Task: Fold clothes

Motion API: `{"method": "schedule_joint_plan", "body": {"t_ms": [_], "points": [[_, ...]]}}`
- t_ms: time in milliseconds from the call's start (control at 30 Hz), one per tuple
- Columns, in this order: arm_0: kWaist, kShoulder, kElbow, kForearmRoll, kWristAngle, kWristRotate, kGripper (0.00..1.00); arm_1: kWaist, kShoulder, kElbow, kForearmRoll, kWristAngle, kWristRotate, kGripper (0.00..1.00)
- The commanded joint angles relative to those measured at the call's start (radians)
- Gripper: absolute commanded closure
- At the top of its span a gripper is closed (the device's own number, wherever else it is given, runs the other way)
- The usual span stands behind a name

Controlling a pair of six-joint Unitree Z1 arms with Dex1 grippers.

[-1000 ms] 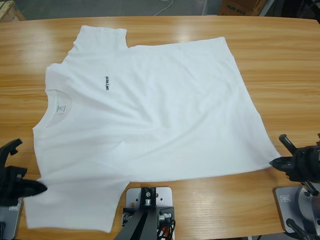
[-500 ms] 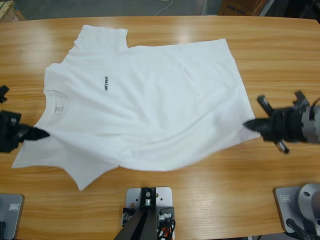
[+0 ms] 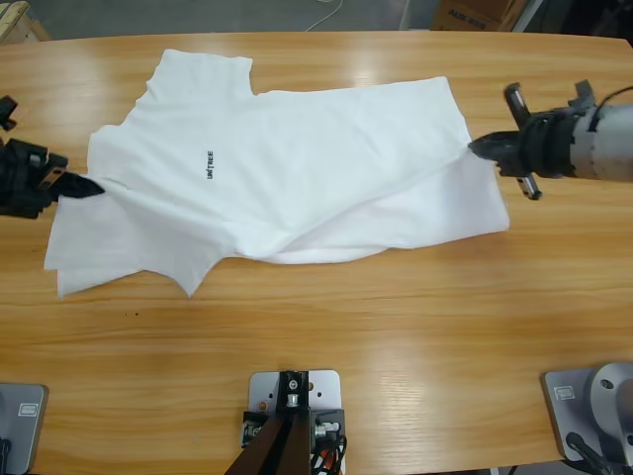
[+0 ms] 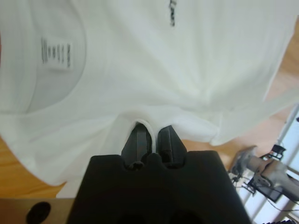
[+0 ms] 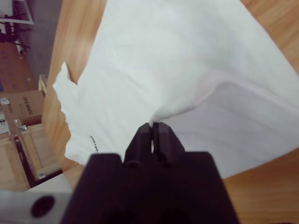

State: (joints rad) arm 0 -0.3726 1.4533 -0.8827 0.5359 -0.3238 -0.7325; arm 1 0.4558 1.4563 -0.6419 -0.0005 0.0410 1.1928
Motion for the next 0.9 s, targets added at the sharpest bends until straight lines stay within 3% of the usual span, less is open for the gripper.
{"method": "schedule_joint_plan", "body": {"t_ms": [33,367,700,900], "points": [[0.017,0.137,-0.055,-0.028,0.008,0.029,1.0,-0.075,0.154,-0.043,-0.109,0.04,-0.108,1.0],[0.059,0.221,-0.092,-0.028,0.003,0.061,1.0,-0.1,0.234,-0.109,-0.092,0.036,-0.156,1.0],[0.061,0.273,-0.113,-0.028,-0.041,0.092,1.0,-0.062,0.104,-0.186,0.425,-0.145,-0.102,1.0],[0.06,0.291,-0.113,-0.028,-0.047,0.104,1.0,-0.052,0.088,-0.23,0.393,-0.13,-0.132,1.0]]}}
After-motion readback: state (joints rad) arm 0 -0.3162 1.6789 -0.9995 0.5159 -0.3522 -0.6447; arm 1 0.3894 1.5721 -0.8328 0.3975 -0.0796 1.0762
